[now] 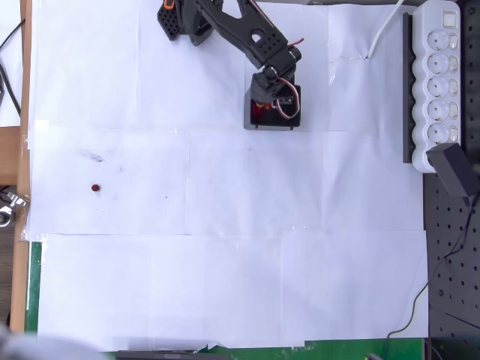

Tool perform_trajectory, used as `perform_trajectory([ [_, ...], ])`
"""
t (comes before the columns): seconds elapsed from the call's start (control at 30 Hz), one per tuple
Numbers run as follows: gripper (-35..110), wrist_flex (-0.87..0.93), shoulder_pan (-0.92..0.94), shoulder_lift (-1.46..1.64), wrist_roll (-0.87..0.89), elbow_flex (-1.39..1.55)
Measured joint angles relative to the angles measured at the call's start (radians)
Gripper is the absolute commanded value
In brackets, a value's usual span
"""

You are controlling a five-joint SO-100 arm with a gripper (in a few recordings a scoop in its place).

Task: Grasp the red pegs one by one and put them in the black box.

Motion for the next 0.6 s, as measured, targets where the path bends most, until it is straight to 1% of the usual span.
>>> perform_trajectory([
  [0.13, 18, -0.06, -0.026, 0.018, -0.009, -0.011],
  [0.2, 28, -0.069, -0.028, 0.018, -0.006, -0.011],
  [0.23, 30, -0.071, -0.025, 0.018, -0.002, -0.011],
  [0.33, 32, -0.037, -0.008, 0.018, 0.003, 0.017],
  [0.47, 31, 0.078, 0.054, -0.003, 0.003, 0.155],
  [0.6, 31, 0.161, 0.201, -0.117, 0.064, 0.287],
])
